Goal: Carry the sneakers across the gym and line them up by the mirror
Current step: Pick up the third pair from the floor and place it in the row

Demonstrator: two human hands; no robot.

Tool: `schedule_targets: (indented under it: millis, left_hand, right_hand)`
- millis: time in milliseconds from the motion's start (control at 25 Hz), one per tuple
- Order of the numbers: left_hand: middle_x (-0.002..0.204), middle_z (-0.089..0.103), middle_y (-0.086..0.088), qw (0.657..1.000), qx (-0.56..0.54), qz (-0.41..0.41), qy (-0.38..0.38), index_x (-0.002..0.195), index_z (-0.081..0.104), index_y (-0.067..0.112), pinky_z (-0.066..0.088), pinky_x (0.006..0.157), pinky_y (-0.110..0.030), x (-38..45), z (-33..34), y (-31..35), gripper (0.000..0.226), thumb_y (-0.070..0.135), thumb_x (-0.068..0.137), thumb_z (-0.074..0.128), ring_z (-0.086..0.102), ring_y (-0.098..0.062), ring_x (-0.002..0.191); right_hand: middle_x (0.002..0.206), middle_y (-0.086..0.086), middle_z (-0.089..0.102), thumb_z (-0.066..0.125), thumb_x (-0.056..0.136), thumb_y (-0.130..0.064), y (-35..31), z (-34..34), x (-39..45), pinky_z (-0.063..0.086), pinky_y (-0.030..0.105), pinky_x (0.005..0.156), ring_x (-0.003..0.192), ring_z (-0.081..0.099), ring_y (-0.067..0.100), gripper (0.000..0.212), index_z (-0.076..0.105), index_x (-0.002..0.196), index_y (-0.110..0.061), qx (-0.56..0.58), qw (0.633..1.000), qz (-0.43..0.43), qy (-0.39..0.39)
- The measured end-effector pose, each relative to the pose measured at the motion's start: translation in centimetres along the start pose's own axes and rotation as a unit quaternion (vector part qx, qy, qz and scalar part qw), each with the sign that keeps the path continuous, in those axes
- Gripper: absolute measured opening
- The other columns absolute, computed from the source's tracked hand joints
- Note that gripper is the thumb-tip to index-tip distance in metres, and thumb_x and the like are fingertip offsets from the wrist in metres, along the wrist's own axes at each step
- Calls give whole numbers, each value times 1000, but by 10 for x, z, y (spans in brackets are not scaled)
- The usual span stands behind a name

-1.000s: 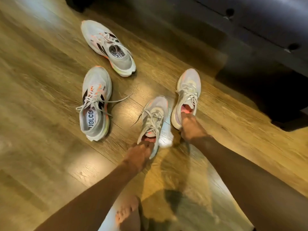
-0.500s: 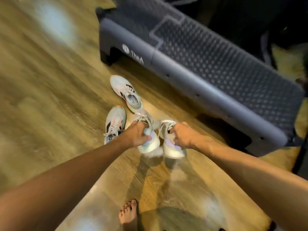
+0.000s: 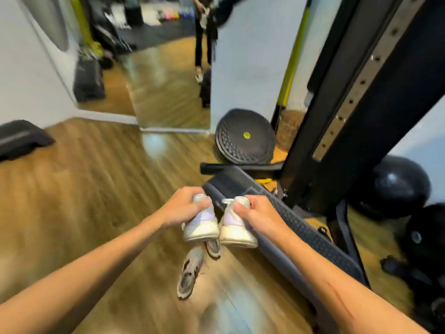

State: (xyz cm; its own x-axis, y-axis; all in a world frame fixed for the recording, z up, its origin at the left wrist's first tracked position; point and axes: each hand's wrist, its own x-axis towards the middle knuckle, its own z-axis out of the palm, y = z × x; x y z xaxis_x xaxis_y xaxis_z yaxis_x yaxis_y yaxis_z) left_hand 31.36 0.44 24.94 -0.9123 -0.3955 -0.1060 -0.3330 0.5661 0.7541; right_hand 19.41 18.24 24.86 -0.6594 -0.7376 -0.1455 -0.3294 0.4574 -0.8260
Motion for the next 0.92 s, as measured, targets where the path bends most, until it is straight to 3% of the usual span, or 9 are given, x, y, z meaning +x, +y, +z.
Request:
schedule_targets:
  millis: [80,160,280,360,480,680,800,920]
  left_hand:
    - [79,68,4,996,13,24,81,73,61,22,51,81,-45,-50,-43,53,18,35,83,53,63,-17,81]
    - [79,65,5,986,44,45,153,73,60,26,50,81,-46,-102,-81,91,20,39,84,49,62,-24,87]
    - [72,61,6,966,74,38,244,71,61,26,47,74,-42,-184,-128,117,22,36,88,51,57,-21,76]
    - [70,62,8,954,86,14,287,72,63,25,43,66,-37,-238,-150,117,24,35,90,52,53,-14,69]
    - [67,58,13,929,92,-59,355,70,61,27,37,63,-31,-337,-174,101,25,32,92,53,51,-6,64]
    - [73,62,3,877,120,-174,431,76,64,17,45,71,-41,-512,-187,62,22,28,92,55,55,-18,72]
    - [71,60,2,841,109,-250,468,73,61,18,46,72,-44,-635,-185,45,22,27,92,56,54,-19,72]
    - [63,56,12,797,98,-312,508,69,61,23,41,64,-33,-764,-176,35,20,27,89,60,51,-4,64]
  right_hand:
    - [58,-4,50,63,85,-28,-70,-13,-29,35,32,56,56,43,6,28,58,65,-9,-9,995,-95,13]
    - [55,-7,47,65,84,-26,-133,-15,-58,33,32,54,55,38,4,30,56,61,-10,-1,984,-178,2]
    - [47,-13,47,65,82,-32,-211,1,-101,32,27,51,47,38,0,32,54,57,-14,32,963,-261,-66]
    - [50,-11,51,63,79,-38,-250,24,-124,36,28,52,48,43,3,34,59,63,-8,47,949,-287,-120]
    - [55,-5,53,63,78,-38,-302,84,-168,39,34,56,53,46,9,37,62,67,-3,43,921,-327,-206]
    - [50,-10,56,63,83,-33,-365,208,-257,41,29,54,48,47,5,31,60,60,-12,33,866,-361,-343]
    - [44,-10,53,63,84,-31,-403,290,-339,36,25,50,41,44,1,31,58,57,-17,18,812,-387,-437]
    - [53,-3,58,63,84,-30,-441,367,-440,39,27,53,48,48,6,30,65,67,-5,-26,742,-427,-517]
